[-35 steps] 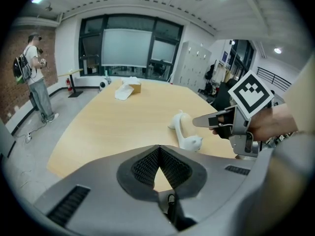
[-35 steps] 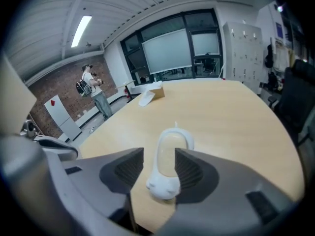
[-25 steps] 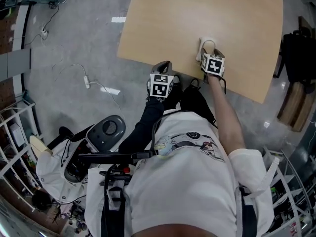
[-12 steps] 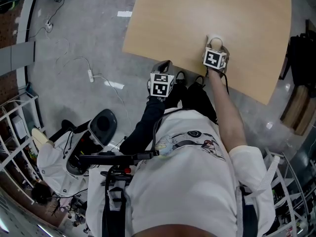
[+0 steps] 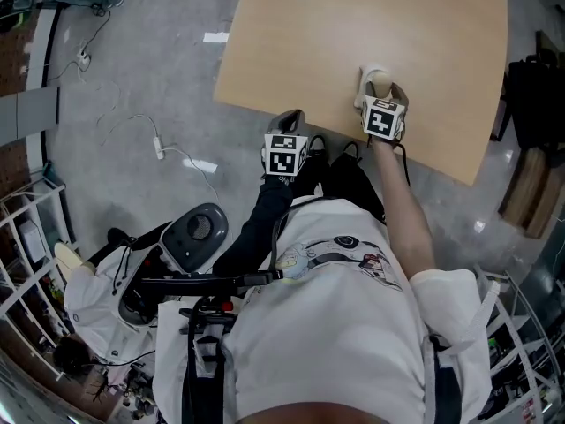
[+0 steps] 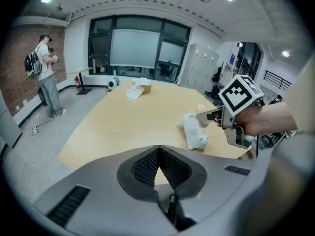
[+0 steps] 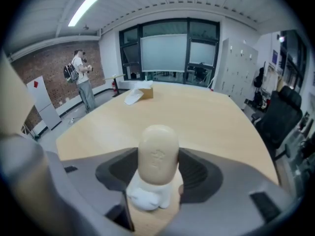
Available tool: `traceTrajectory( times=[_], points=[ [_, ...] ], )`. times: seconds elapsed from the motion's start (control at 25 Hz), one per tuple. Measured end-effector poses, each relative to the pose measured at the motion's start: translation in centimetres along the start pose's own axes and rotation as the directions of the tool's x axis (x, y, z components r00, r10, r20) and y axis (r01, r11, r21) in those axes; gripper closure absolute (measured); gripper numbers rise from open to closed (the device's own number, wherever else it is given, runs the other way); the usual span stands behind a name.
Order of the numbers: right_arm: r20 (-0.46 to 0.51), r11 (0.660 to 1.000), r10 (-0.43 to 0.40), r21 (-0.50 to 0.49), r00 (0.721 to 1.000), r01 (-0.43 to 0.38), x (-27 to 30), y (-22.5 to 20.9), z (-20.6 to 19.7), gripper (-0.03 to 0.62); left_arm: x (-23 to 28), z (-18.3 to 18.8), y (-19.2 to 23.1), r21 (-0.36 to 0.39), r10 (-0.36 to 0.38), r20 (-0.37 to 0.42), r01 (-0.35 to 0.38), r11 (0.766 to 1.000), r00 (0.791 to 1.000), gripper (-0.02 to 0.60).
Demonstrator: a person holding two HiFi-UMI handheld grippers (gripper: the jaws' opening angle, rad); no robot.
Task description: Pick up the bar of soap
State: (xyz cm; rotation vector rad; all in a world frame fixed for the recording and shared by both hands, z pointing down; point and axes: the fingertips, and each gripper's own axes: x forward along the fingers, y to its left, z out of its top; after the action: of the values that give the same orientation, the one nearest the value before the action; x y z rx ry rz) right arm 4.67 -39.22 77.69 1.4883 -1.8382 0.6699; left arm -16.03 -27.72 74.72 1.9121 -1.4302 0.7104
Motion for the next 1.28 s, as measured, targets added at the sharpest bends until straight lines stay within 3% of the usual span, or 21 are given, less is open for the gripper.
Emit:
traceTrajectory(
  times=[0.28, 0.52, 0.72, 0.96, 1.28],
  points=[
    [0.224, 1.000, 0.011, 0.020, 0.975, -0.016, -7.3, -1.4, 5.9, 0.335, -1.0, 7.1, -3.0, 0.035, -0.041, 0.161, 0.035, 0.999, 0.986, 0.580],
    [0.381, 1.000, -0.004, 0.002, 0.924, 0.003, -13.9, -3.1, 10.6, 0.335, -3.4, 13.8, -6.8, 0.109, -0.097, 0.316, 0.065, 0.992, 0.944, 0.580],
    [0.501, 1.000, -0.007, -0.012, 0.865, 0.015, -19.6, -4.1, 13.6, 0.335, -6.7, 19.9, -10.1, 0.193, -0.150, 0.454, 0.067, 0.979, 0.878, 0.580],
    [0.617, 0.999, -0.020, -0.016, 0.786, 0.038, -24.9, -5.5, 17.3, 0.335, -11.5, 27.4, -12.5, 0.248, -0.202, 0.605, 0.058, 0.967, 0.770, 0.580],
    [0.717, 0.998, -0.018, -0.026, 0.697, 0.052, -29.6, -6.9, 20.2, 0.335, -16.0, 31.8, -13.7, 0.285, -0.223, 0.710, 0.017, 0.958, 0.669, 0.580]
  ],
)
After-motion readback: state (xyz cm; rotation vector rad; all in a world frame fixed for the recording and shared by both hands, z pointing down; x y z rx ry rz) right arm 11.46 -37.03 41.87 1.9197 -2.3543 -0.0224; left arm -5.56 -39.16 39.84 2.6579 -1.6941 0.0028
